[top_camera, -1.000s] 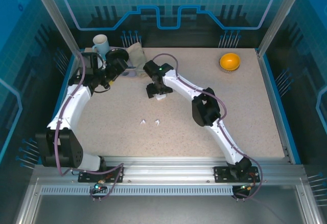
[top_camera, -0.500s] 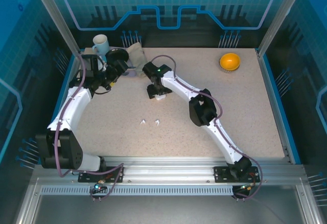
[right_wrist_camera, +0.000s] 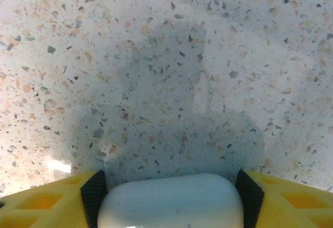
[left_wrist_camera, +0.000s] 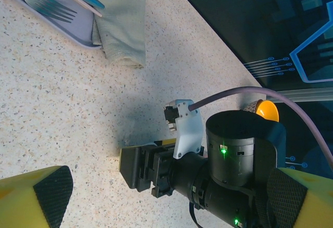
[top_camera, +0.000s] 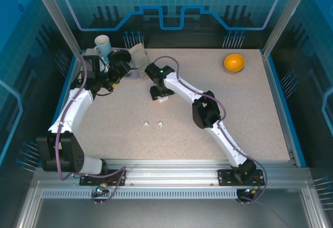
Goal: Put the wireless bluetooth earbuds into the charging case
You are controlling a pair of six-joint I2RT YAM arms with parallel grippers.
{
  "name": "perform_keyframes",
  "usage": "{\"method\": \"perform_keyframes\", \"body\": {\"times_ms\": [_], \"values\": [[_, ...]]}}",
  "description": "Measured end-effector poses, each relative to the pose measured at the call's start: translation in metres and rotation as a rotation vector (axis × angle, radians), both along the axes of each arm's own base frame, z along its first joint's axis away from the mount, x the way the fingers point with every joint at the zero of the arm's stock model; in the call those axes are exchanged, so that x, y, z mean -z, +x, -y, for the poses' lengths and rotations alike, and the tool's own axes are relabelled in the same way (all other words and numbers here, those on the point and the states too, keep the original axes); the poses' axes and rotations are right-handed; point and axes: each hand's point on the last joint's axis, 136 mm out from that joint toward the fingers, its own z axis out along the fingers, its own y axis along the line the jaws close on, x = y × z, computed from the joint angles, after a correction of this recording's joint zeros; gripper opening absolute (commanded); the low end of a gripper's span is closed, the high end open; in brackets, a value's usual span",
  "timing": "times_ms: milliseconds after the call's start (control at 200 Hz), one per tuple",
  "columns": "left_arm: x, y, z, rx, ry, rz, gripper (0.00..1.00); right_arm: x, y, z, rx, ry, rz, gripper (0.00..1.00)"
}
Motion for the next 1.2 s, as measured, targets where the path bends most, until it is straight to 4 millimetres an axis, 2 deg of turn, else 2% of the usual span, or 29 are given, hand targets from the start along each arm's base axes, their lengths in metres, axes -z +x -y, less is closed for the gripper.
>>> {"method": "perform_keyframes", "body": {"times_ms": [185, 395, 470, 605, 880, 1196], "values": [[0.000, 0.000, 0.000, 0.000, 0.000, 0.000, 0.99, -0.001, -0.001, 0.001, 0.000, -0.001, 0.003, 0.68], [0.006, -0.003, 0.000, -0.007, -0.007, -0.003, 0.99, -0.002, -0.002, 0.001, 0.006, -0.002, 0.004, 0.55], [0.012, -0.004, -0.002, -0.022, -0.023, -0.014, 0.99, -0.002, -0.004, 0.004, 0.012, -0.007, -0.002, 0.54], [0.024, -0.008, -0.003, -0.045, -0.062, -0.048, 0.99, -0.002, -0.011, 0.010, 0.031, -0.014, -0.016, 0.67], [0.013, -0.010, -0.002, -0.041, -0.071, -0.019, 0.99, -0.001, -0.018, 0.013, 0.048, -0.026, -0.012, 0.66], [0.009, -0.012, -0.002, -0.039, -0.068, -0.011, 0.99, -0.001, -0.021, 0.015, 0.052, -0.034, -0.011, 0.71]]}}
